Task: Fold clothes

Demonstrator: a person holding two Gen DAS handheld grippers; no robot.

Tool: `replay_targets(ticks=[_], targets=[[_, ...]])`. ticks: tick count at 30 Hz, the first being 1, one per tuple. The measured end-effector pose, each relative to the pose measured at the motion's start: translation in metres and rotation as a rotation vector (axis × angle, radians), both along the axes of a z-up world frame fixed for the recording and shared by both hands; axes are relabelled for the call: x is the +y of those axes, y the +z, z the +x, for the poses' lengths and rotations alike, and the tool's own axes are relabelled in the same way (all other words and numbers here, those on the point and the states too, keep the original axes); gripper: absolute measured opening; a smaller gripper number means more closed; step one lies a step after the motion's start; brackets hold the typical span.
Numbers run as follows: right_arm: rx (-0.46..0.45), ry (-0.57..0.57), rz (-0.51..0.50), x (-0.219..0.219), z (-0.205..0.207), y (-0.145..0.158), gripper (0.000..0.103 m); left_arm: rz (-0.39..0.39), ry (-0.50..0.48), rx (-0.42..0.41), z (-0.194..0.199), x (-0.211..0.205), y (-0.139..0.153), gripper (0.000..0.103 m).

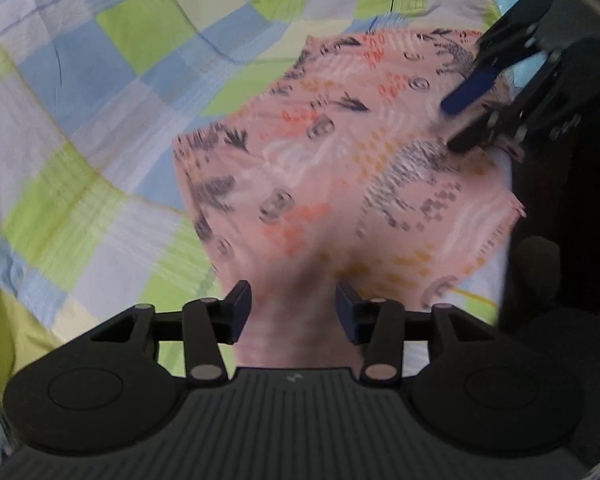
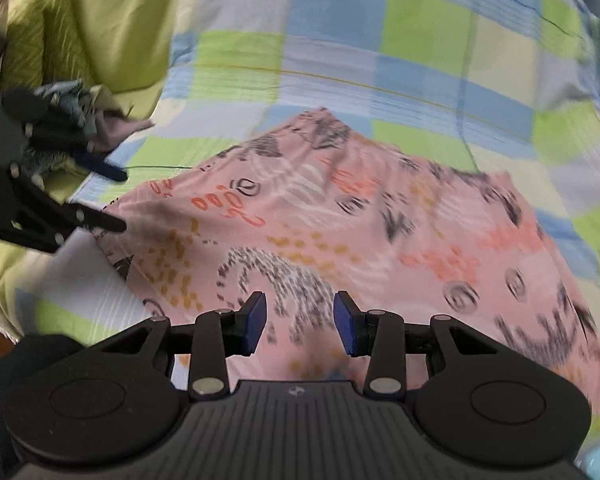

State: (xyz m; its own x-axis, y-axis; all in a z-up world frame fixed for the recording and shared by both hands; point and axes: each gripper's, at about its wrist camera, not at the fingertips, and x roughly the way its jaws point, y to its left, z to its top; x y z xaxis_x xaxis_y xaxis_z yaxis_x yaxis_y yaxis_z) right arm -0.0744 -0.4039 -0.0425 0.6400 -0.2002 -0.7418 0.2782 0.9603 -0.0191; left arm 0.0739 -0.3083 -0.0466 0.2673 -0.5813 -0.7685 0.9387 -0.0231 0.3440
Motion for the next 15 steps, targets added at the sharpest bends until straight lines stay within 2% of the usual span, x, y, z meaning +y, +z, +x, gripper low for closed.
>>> replay_targets(ticks=[5, 7, 9, 11, 14, 15], targets=[[0.007, 0.059, 0.026, -0.022, 0.048, -0.019, 0.044, 0.0, -0.193, -0.052, 0.042, -0.046, 0.008, 0.043], [0.005, 0.08, 0.017, -0.033, 0.067, -0.022, 0.044, 0.003, -0.238, -0.028, 0.06, -0.067, 0.009, 0.043], [-0.003, 0.075, 0.017, -0.043, 0.079, -0.022, 0.044, 0.001, -0.253, -0.042, 0.078, -0.086, 0.01, 0.043], [-0.02, 0.046, 0.016, -0.047, 0.086, -0.018, 0.044, 0.031, -0.253, -0.028, 0.093, -0.101, 0.013, 0.042], [0.001, 0.001, 0.004, -0.044, 0.089, -0.011, 0.044, 0.079, -0.262, -0.002, 0.114, -0.115, 0.02, 0.042], [0.016, -0.013, 0.001, -0.041, 0.09, -0.007, 0.044, 0.102, -0.287, -0.04, 0.119, -0.118, 0.021, 0.042]])
